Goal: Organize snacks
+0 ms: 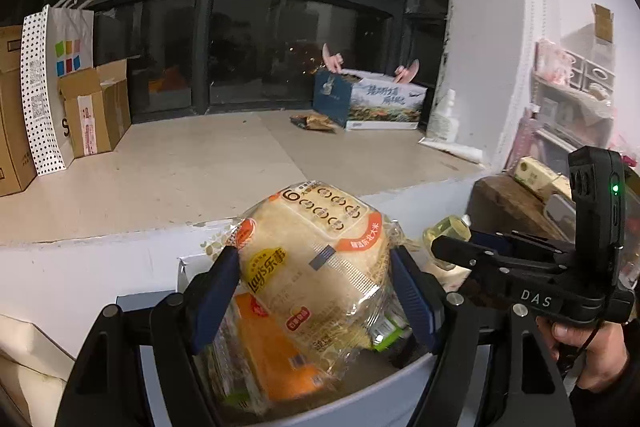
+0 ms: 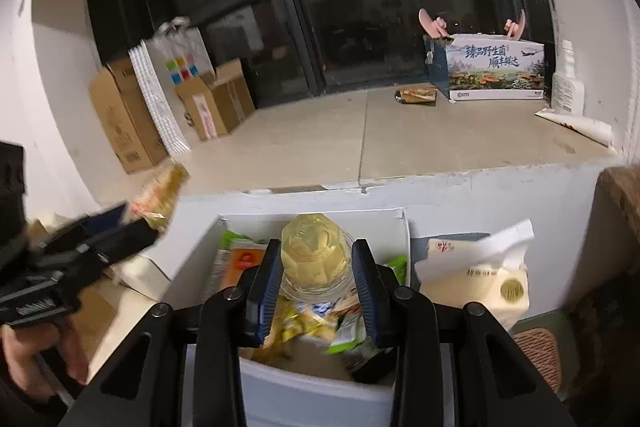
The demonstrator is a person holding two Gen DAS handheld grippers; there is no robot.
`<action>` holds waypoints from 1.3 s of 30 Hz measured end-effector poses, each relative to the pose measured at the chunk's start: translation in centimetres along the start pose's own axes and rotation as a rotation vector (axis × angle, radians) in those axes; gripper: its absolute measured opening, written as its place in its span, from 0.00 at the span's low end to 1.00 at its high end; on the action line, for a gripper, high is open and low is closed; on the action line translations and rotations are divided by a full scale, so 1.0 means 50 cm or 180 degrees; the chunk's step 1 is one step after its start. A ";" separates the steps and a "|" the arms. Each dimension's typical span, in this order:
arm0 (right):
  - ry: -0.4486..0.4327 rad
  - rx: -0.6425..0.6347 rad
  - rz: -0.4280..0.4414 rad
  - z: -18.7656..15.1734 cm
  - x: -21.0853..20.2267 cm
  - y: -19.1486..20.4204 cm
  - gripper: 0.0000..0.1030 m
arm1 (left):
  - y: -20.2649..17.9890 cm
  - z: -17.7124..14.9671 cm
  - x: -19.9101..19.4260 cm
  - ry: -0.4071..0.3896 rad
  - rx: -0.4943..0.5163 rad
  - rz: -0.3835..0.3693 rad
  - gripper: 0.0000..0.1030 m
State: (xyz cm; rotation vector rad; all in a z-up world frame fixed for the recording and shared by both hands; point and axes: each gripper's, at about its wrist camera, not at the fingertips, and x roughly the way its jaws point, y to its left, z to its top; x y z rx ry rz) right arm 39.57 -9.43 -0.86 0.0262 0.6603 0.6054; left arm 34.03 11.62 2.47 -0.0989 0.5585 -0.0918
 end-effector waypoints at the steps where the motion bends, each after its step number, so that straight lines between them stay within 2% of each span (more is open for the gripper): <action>1: 0.0025 0.0009 0.0006 0.004 0.014 -0.002 0.37 | 0.008 0.001 0.021 0.0060 -0.0002 0.0051 0.81; 3: 0.0092 0.0022 0.0039 0.008 0.038 -0.005 0.38 | 0.018 -0.006 0.051 0.0206 -0.0042 0.0155 1.00; 4: 0.0165 0.0035 0.0045 0.010 0.051 -0.005 0.57 | 0.022 -0.015 0.058 0.0238 -0.0073 0.0174 1.00; 5: 0.0205 0.0051 0.0055 0.010 0.060 -0.007 0.93 | 0.027 -0.023 0.062 0.0249 -0.0102 0.0156 1.00; 6: 0.0170 0.0043 0.0098 0.007 0.059 -0.008 1.00 | 0.030 -0.031 0.063 0.0251 -0.0124 0.0140 1.00; 12: 0.0105 -0.0058 -0.0003 -0.013 0.048 -0.004 1.00 | 0.047 -0.068 0.055 0.0261 -0.0303 0.0131 1.00; 14: 0.0078 -0.0063 -0.0016 -0.016 0.038 -0.002 1.00 | 0.043 -0.071 0.035 0.0211 -0.0313 0.0220 1.00; 18: -0.0024 -0.0092 -0.0105 -0.034 0.000 0.011 1.00 | 0.008 -0.074 -0.041 -0.0083 -0.0057 0.0559 1.00; 22: -0.0293 -0.0304 -0.0332 -0.064 -0.070 0.047 1.00 | -0.042 -0.109 -0.146 -0.0440 0.0123 0.0930 1.00; 25: -0.0407 -0.0301 -0.0269 -0.090 -0.127 0.067 1.00 | -0.074 -0.142 -0.201 -0.0422 0.0142 0.1120 1.00; 30: -0.0552 -0.0463 -0.0072 -0.150 -0.236 0.110 1.00 | -0.103 -0.203 -0.297 -0.0231 -0.0069 0.0963 1.00; 35: -0.0494 -0.0378 -0.0098 -0.206 -0.331 0.138 1.00 | -0.145 -0.263 -0.403 -0.0102 -0.0255 0.0821 1.00; 39: -0.0485 -0.0443 -0.0033 -0.267 -0.410 0.165 1.00 | -0.183 -0.317 -0.478 -0.0130 -0.0333 0.0795 1.00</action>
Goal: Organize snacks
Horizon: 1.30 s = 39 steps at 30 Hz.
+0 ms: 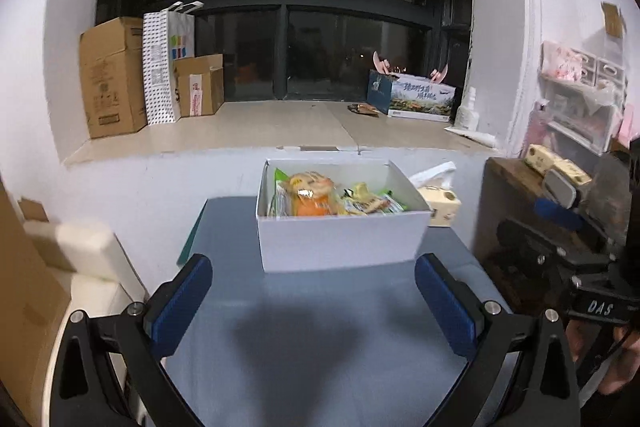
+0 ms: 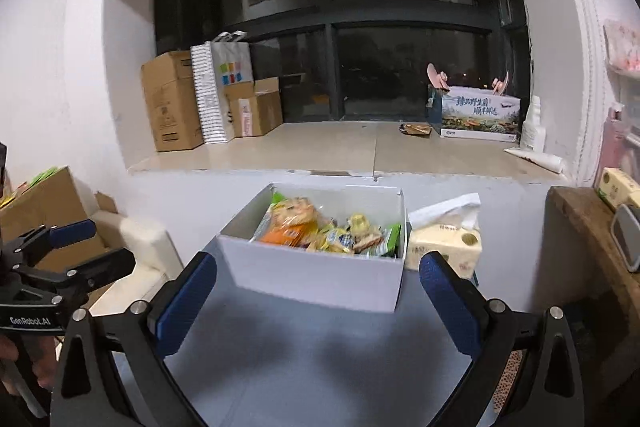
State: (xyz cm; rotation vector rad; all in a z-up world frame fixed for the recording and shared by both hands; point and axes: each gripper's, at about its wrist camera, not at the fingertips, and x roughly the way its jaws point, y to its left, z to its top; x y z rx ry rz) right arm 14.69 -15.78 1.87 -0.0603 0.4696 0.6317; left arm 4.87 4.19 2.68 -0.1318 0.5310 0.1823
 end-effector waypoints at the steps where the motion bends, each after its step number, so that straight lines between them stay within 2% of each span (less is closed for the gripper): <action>1: 0.0009 0.0017 0.0013 -0.009 -0.012 0.003 1.00 | -0.005 -0.017 -0.019 0.0018 0.0010 -0.0006 1.00; 5: 0.0165 0.0184 0.0010 -0.064 -0.063 0.011 1.00 | -0.017 -0.055 -0.063 0.0050 0.0020 0.0003 1.00; 8: 0.0151 0.0247 -0.0043 -0.085 -0.089 0.013 1.00 | -0.026 -0.062 -0.084 0.0008 0.0037 -0.0089 1.00; 13: 0.0127 0.0295 -0.0036 -0.087 -0.103 0.006 1.00 | -0.030 -0.056 -0.089 -0.0017 0.0071 -0.0010 1.00; 39: 0.0233 0.0181 0.0051 -0.084 -0.096 0.030 1.00 | -0.028 -0.050 -0.072 0.0074 0.0078 -0.0021 1.00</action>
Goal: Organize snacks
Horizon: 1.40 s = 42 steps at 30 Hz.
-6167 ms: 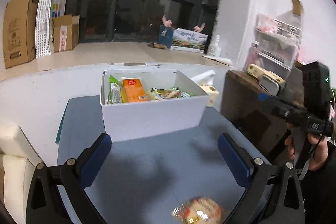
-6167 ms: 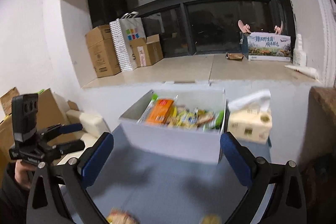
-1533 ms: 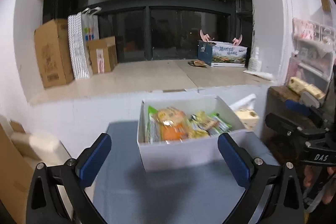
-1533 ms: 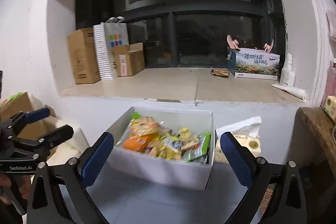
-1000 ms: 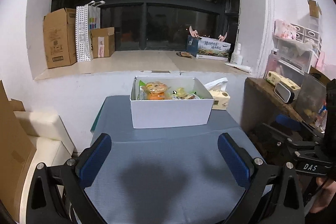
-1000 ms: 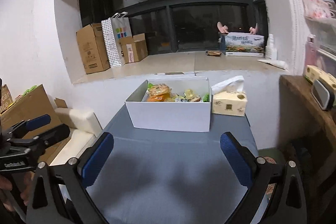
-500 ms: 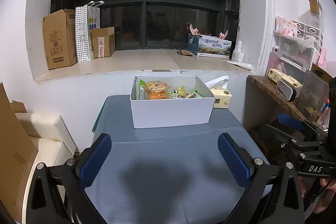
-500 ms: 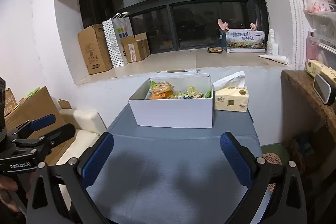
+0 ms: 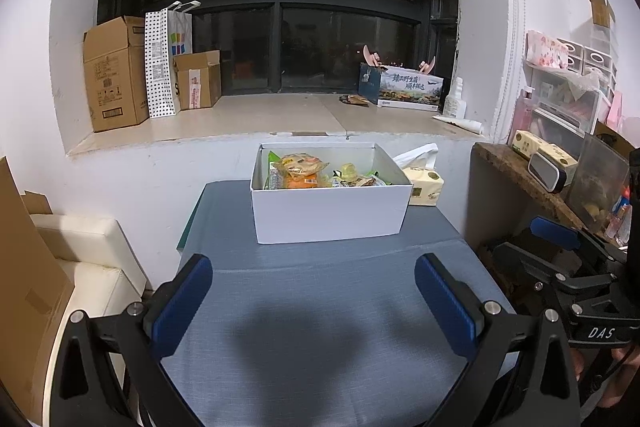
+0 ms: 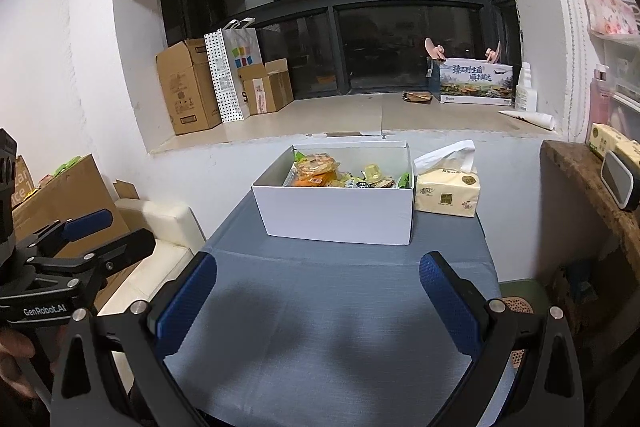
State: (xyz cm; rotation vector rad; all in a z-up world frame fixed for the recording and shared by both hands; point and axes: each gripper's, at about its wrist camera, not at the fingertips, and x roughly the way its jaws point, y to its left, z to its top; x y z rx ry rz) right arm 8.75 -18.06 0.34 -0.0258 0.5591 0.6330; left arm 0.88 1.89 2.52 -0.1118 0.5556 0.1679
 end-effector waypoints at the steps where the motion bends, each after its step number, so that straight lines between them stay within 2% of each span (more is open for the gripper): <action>1: 0.0006 -0.0002 0.0002 0.000 0.000 0.001 1.00 | 0.000 0.000 0.000 0.0005 0.0010 0.0001 1.00; 42: 0.0024 0.0000 0.0007 -0.004 0.004 0.004 1.00 | -0.003 -0.010 0.007 0.0043 0.0004 0.0006 1.00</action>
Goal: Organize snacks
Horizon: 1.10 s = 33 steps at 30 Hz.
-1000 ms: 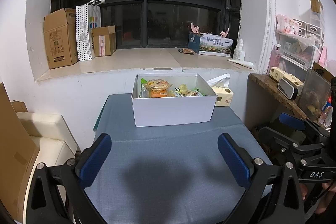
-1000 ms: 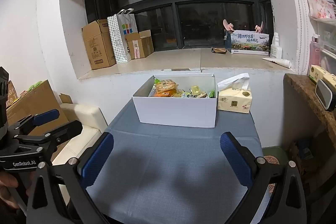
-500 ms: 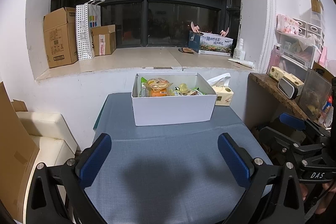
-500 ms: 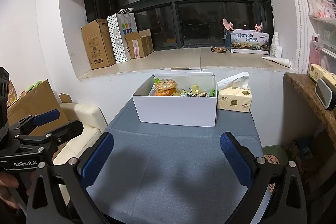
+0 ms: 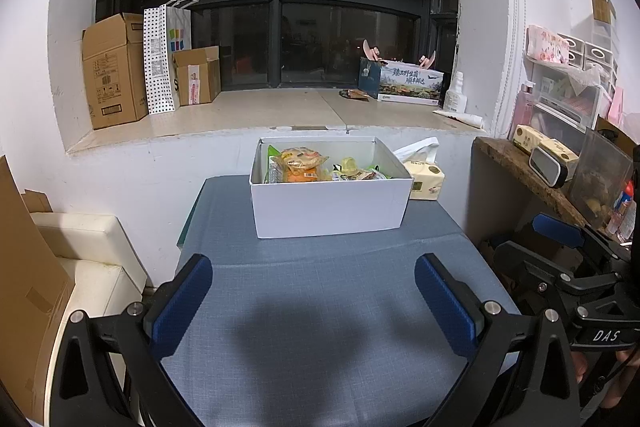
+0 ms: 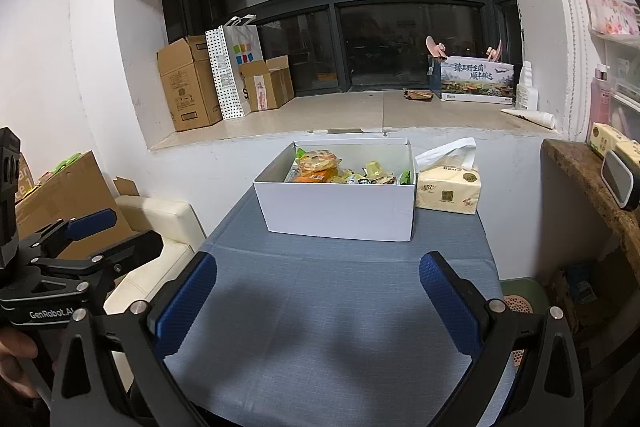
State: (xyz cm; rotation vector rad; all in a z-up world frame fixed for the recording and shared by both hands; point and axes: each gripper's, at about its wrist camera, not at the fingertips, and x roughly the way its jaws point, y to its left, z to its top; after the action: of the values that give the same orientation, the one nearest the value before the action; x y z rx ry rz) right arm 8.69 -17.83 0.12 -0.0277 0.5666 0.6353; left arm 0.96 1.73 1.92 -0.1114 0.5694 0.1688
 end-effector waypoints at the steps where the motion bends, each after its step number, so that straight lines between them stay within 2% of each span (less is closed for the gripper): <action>1: 0.0002 0.0000 0.0000 0.001 0.000 -0.001 1.00 | 0.001 0.000 0.001 0.0002 -0.0002 -0.0001 1.00; 33: 0.0011 -0.0009 0.0013 -0.003 -0.002 0.002 1.00 | -0.006 -0.005 0.002 0.0026 0.0011 0.0003 1.00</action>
State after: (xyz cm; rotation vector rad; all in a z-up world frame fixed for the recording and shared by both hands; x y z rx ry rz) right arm 8.49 -17.85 0.07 -0.0303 0.5691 0.6403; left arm 0.99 1.43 1.66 -0.1086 0.5779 0.1683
